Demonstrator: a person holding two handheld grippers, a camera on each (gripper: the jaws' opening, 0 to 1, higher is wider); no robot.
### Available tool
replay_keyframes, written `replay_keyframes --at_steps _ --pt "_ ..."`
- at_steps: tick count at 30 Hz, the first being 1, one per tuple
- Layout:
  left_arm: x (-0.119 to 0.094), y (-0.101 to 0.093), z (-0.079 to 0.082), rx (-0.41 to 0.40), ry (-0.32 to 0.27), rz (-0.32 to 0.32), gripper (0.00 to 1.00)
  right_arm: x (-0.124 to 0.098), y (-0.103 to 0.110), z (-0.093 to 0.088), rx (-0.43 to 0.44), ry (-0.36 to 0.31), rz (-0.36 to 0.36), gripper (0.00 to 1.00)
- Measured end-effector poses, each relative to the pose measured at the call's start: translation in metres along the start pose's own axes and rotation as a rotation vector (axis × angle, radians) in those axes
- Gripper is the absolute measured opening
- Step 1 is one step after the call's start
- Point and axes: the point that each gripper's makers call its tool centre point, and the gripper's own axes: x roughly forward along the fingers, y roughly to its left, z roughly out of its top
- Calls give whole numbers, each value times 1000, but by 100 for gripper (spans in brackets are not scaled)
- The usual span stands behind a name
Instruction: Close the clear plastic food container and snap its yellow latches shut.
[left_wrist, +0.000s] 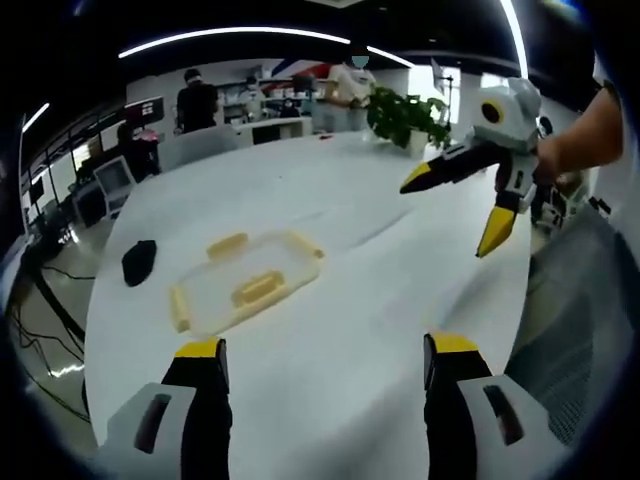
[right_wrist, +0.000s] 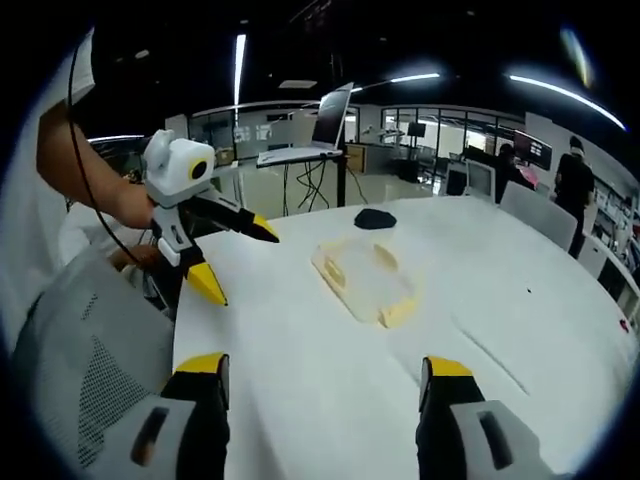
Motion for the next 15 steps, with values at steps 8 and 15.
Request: replay_keyframes --at_steps 8,15 --pt "3 7 -4 -6 6 5 77 7 -6 4 -15 11 12 77" --pt "4 11 -8 -4 9 2 76 12 -9 10 -26 6 19 78"
